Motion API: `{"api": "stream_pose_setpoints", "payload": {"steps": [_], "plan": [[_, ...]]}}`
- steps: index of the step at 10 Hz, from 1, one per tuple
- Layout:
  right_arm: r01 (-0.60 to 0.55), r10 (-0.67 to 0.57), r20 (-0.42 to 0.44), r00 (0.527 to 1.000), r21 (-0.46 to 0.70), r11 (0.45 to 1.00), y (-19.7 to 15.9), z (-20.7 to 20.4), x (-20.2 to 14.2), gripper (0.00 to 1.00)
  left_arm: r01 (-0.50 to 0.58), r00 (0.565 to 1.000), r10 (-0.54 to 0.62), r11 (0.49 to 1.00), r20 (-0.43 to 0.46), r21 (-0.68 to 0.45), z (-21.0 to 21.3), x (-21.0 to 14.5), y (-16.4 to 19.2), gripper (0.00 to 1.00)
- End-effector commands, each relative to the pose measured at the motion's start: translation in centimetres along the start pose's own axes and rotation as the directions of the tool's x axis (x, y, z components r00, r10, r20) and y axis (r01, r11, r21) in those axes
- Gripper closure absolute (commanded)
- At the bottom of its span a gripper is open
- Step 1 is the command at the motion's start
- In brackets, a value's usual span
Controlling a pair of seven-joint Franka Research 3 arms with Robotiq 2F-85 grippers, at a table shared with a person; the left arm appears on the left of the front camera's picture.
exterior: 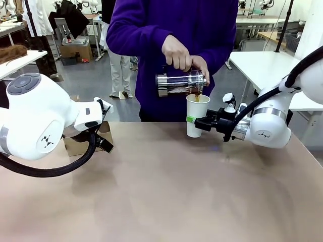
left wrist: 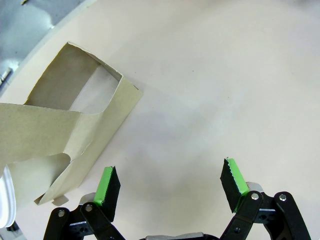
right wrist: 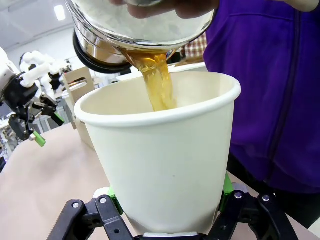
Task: Pour a drink into a cup and package it in a carrier.
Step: When a person places the Paper Cup Lid on the 600 ml Paper Cup , lift the 600 ml Paper Cup.
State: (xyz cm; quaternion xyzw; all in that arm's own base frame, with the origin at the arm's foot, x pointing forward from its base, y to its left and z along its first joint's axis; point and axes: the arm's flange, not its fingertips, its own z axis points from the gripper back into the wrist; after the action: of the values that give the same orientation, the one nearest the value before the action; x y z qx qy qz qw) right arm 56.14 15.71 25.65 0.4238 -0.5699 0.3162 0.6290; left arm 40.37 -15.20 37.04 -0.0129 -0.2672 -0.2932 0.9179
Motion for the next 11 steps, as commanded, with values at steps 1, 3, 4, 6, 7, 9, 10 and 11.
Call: {"api": "stream_pose_setpoints", "payload": {"steps": [1,3,4,6,7,9,10,11], "plan": [[-0.004,0.004,0.004,1.0,0.0,1.0,0.31,0.04,0.49,0.2,-0.002,1.0,0.002,1.0,0.001,-0.002,0.03,-0.02,0.04,0.0],[-0.004,0.004,0.004,1.0,0.0,1.0,0.31,0.04,0.49,0.2,-0.002,1.0,0.002,1.0,0.001,-0.002,0.03,-0.02,0.04,0.0],[-0.004,0.004,0.004,1.0,0.0,1.0,0.31,0.04,0.49,0.2,-0.002,1.0,0.002,1.0,0.001,-0.002,0.03,-0.02,0.04,0.0],[-0.004,0.004,0.004,1.0,0.0,1.0,0.31,0.04,0.49,0.2,-0.002,1.0,0.002,1.0,0.001,-0.002,0.03,-0.02,0.04,0.0],[-0.004,0.004,0.004,1.0,0.0,1.0,0.31,0.04,0.49,0.2,-0.002,1.0,0.002,1.0,0.001,-0.002,0.03,-0.02,0.04,0.0],[-0.004,0.004,0.004,1.0,0.0,1.0,0.31,0.04,0.49,0.2,-0.002,1.0,0.002,1.0,0.001,-0.002,0.03,-0.02,0.04,0.0],[-0.004,0.004,0.004,1.0,0.0,1.0,0.31,0.04,0.49,0.2,-0.002,1.0,0.002,1.0,0.001,-0.002,0.03,-0.02,0.04,0.0],[-0.004,0.004,0.004,1.0,0.0,1.0,0.31,0.04,0.49,0.2,-0.002,1.0,0.002,1.0,0.001,-0.002,0.03,-0.02,0.04,0.0]]}}
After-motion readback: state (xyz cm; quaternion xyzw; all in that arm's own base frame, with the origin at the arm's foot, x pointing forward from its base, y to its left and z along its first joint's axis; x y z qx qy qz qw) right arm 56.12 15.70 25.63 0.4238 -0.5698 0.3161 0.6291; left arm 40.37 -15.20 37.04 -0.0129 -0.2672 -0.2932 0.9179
